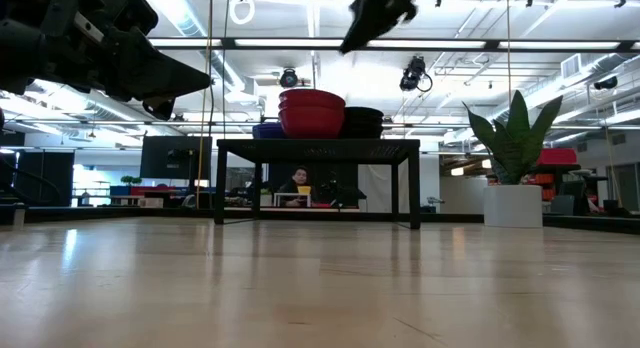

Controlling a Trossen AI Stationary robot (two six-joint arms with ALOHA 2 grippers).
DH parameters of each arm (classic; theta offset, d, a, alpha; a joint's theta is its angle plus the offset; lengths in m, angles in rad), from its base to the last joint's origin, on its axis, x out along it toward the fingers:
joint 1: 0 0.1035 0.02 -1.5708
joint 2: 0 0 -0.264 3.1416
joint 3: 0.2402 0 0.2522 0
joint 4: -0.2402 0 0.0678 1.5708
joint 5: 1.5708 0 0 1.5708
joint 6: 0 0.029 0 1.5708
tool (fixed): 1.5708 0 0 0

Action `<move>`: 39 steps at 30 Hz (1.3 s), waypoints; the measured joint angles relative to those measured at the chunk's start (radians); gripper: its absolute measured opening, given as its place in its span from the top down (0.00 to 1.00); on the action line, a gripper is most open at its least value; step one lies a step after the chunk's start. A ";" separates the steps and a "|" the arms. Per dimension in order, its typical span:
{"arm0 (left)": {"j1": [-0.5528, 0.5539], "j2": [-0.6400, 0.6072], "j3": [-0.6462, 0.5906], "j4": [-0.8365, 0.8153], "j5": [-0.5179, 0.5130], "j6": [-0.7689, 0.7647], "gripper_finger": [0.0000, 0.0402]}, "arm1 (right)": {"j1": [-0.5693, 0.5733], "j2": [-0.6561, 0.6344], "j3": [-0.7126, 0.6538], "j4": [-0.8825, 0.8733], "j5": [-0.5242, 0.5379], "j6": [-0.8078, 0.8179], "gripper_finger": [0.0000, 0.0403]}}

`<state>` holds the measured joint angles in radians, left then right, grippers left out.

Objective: Pick & Place Mini bowls
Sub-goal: Return to Home Position

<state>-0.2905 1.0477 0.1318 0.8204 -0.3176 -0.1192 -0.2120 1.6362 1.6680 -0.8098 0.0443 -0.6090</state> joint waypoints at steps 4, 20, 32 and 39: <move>0.000 0.000 0.000 -0.002 0.000 0.000 0.97 | 0.049 -0.098 -0.018 -0.114 -0.057 0.147 0.99; -0.002 0.000 0.000 -0.002 0.000 -0.003 0.97 | 0.385 -0.915 -0.963 0.386 -0.124 0.616 0.99; -0.002 0.000 0.000 -0.002 -0.056 0.000 0.97 | 0.426 -1.266 -1.427 0.885 -0.104 0.567 0.99; -0.002 0.000 0.000 -0.003 -0.056 -0.001 0.97 | 0.401 -1.385 -1.429 0.784 -0.105 0.574 0.99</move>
<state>-0.2928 1.0477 0.1318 0.8177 -0.3733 -0.1200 0.1888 0.2517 0.2386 -0.0258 -0.0604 -0.0352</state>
